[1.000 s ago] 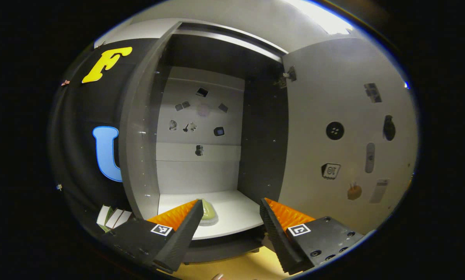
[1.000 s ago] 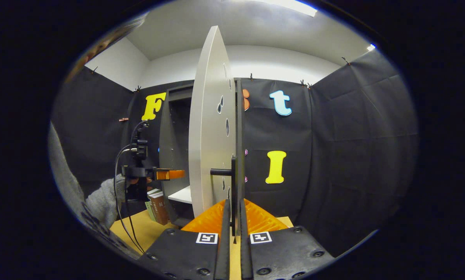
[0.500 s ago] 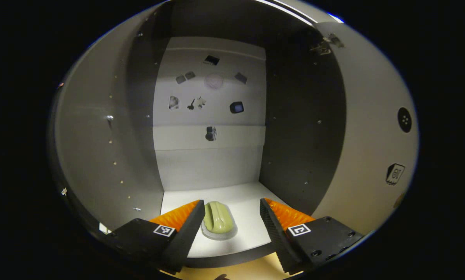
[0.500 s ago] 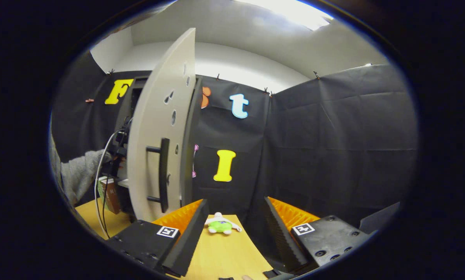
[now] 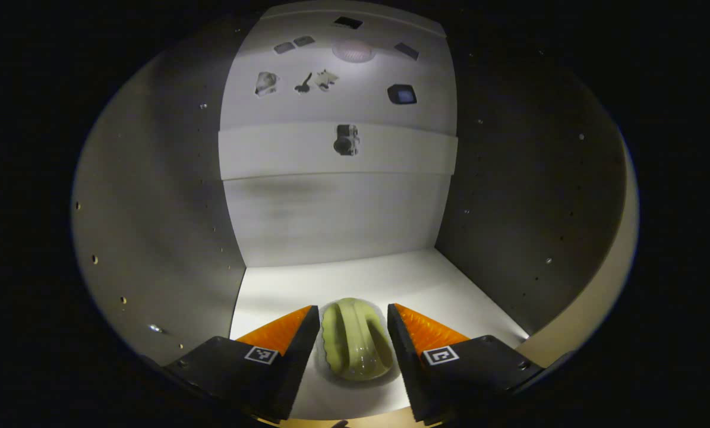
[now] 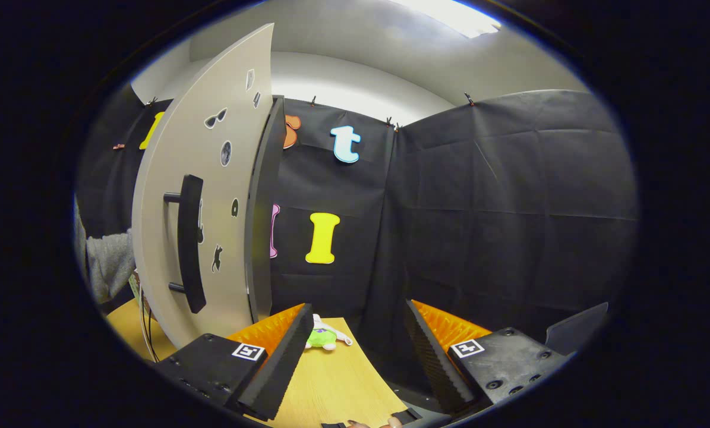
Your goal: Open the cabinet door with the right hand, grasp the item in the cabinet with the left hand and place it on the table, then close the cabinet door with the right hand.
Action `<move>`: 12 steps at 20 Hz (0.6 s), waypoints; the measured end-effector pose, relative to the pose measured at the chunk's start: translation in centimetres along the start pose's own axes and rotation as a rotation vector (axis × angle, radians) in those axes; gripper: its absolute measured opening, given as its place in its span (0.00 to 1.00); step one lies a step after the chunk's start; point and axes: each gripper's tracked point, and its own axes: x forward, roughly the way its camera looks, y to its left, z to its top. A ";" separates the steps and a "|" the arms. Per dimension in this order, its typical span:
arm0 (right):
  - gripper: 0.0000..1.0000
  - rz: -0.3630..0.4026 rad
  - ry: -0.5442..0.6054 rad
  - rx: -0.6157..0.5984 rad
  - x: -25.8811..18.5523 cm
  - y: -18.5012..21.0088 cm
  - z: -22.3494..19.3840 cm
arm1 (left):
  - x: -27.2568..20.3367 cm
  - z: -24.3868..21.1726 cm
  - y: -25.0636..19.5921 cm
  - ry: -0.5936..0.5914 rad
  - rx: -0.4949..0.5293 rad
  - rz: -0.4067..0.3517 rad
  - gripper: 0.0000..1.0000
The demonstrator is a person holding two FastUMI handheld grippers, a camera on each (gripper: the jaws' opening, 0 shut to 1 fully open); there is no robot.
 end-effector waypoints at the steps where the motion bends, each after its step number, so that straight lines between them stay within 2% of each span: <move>1: 0.98 0.004 0.006 0.004 0.3 0.1 -0.2 | 0.3 -0.3 -0.3 0.009 -0.002 -0.007 0.70; 5: 0.98 0.009 0.020 0.006 1.4 0.0 -0.8 | 1.2 -1.7 -0.6 0.057 -0.017 0.011 0.60; 8: 0.97 0.008 0.041 0.016 2.1 -0.5 -1.5 | 1.3 -0.8 0.1 0.014 -0.033 0.051 0.58; 10: 0.98 0.005 0.052 0.023 2.3 -0.7 -1.9 | 1.6 -1.4 1.0 0.036 -0.028 0.093 0.44; 11: 0.98 0.007 0.053 0.030 2.4 -0.7 -1.9 | 1.5 -1.7 0.9 0.046 -0.028 0.095 0.32; 12: 0.98 0.011 0.050 0.036 2.4 -0.8 -1.8 | 1.4 -1.5 1.0 0.039 -0.024 0.102 0.29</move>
